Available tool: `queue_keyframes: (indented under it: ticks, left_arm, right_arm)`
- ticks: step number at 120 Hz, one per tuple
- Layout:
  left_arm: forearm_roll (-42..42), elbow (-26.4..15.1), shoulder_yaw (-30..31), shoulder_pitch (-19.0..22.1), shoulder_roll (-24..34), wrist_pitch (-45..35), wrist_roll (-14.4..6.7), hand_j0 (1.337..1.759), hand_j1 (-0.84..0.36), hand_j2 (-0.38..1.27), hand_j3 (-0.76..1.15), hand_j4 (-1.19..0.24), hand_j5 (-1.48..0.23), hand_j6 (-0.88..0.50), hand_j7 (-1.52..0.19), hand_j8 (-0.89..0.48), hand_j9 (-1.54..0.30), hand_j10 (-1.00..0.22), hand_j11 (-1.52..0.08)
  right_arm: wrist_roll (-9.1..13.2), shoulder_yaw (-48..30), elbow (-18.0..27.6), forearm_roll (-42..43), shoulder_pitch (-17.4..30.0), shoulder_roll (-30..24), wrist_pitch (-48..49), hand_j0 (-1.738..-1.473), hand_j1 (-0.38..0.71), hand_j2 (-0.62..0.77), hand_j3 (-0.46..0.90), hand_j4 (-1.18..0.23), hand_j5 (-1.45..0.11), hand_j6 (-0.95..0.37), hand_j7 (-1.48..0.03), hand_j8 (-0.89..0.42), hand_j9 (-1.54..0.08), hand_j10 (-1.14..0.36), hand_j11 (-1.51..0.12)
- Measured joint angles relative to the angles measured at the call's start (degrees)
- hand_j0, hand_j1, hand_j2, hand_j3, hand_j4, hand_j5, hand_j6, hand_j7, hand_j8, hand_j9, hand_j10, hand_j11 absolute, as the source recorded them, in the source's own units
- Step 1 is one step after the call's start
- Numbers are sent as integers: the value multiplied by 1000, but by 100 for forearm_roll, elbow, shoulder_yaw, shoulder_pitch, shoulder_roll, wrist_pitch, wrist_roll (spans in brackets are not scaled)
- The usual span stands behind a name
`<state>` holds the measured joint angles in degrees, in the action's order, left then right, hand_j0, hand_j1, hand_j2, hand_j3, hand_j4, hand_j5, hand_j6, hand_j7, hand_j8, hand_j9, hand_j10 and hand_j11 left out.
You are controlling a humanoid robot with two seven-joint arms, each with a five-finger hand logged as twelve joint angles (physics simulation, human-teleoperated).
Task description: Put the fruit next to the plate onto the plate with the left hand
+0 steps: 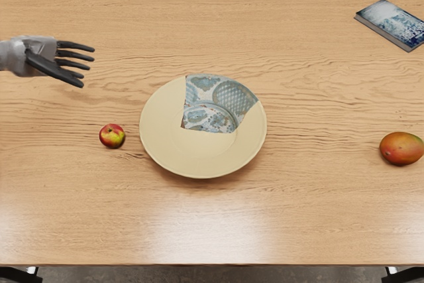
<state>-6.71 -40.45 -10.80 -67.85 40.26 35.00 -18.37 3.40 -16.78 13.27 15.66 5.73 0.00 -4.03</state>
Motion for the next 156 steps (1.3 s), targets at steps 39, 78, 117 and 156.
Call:
queue_keyframes:
  ticks: [39, 78, 117, 156]
  left_arm:
    - [-1058, -567, 4, -794, 236, 1, -448, 1658, 53, 50, 0, -249, -322, -249, -322, -248, -322, -248, -322]
    - [-2969, -3578, 868, -1350, 1274, -379, -962, 1658, 52, 51, 0, -250, -323, -251, -323, -250, -323, -250, -323]
    - [-3879, -4925, 3226, -3031, 541, -2807, -1243, 1658, 51, 52, 0, -254, -326, -255, -325, -254, -325, -253, -325]
    - [-2161, -5346, 4666, -3384, -170, -4364, -1482, 1658, 26, 56, 0, -273, -352, -274, -352, -273, -351, -272, -351]
  right_arm:
    - [21, 11, -17, 6, -1, 0, -11, -1658, -306, -7, 0, -36, -46, -36, -46, -36, -46, -36, -46]
    - [28, 9, -18, 7, -1, 0, -11, -1658, -306, -7, 0, -36, -46, -36, -46, -36, -46, -36, -46]
    - [29, 10, -18, 7, -2, 0, -11, -1658, -306, -7, 0, -36, -46, -36, -46, -36, -46, -36, -46]
    - [29, 10, -18, 7, -2, 0, -11, -1658, -306, -7, 0, -36, -47, -36, -47, -36, -47, -36, -47]
